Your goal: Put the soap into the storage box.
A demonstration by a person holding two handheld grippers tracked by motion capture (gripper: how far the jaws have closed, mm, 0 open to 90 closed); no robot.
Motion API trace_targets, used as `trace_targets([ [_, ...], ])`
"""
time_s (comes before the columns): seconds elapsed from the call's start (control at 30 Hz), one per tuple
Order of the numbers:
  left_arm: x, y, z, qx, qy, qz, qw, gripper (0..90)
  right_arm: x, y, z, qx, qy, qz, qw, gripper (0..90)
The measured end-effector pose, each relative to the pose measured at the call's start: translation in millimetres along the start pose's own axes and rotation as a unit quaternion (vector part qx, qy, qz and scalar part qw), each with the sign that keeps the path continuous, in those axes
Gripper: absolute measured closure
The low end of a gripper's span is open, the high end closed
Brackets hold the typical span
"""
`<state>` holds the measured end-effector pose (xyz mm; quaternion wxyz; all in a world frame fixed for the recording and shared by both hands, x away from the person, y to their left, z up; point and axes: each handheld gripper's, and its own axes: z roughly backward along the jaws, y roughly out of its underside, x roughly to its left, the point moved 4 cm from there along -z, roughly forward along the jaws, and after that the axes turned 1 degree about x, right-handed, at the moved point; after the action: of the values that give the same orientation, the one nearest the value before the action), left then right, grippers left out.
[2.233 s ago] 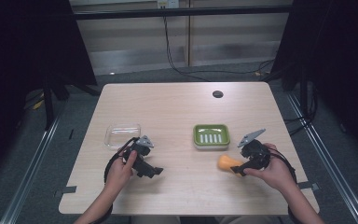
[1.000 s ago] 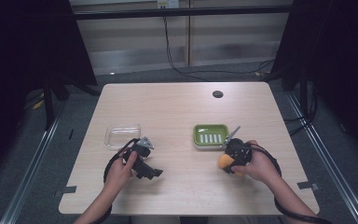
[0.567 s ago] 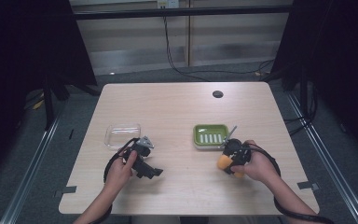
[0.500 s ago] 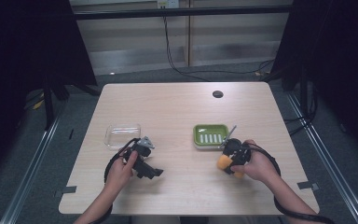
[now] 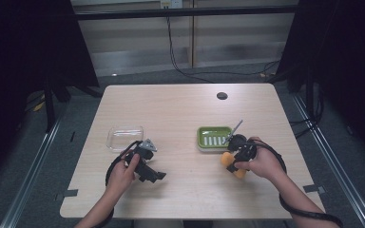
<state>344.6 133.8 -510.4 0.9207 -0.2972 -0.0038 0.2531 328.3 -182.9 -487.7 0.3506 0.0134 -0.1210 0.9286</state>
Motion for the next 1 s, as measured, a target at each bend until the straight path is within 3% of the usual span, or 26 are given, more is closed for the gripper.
trace_targets([
  [0.3, 0.3, -1.6, 0.0, -0.001, -0.001, -0.007, 1.0000, 4.3, -1.1, -3.6, 9.1, 0.000, 0.000, 0.005, 1.0000, 50.2],
  [0.37, -0.8, -1.4, -0.1, -0.008, -0.001, 0.007, 0.9999, 4.3, -2.1, -5.2, 11.4, -0.003, 0.001, 0.009, 1.0000, 50.2],
  [0.57, -0.2, -1.1, 0.5, -0.008, -0.001, 0.007, 0.9999, 4.2, -2.0, -8.6, 14.4, -0.004, 0.000, 0.005, 1.0000, 50.2],
  [0.8, 1.9, -0.9, 1.2, 0.004, -0.002, -0.004, 1.0000, 4.2, -5.0, -13.0, 18.2, -0.014, -0.003, 0.006, 0.9999, 50.2],
  [1.0, 1.7, -2.2, 1.0, -0.002, -0.002, -0.003, 1.0000, 4.2, -8.1, -14.7, 19.8, -0.012, -0.002, 0.005, 0.9999, 50.2],
])
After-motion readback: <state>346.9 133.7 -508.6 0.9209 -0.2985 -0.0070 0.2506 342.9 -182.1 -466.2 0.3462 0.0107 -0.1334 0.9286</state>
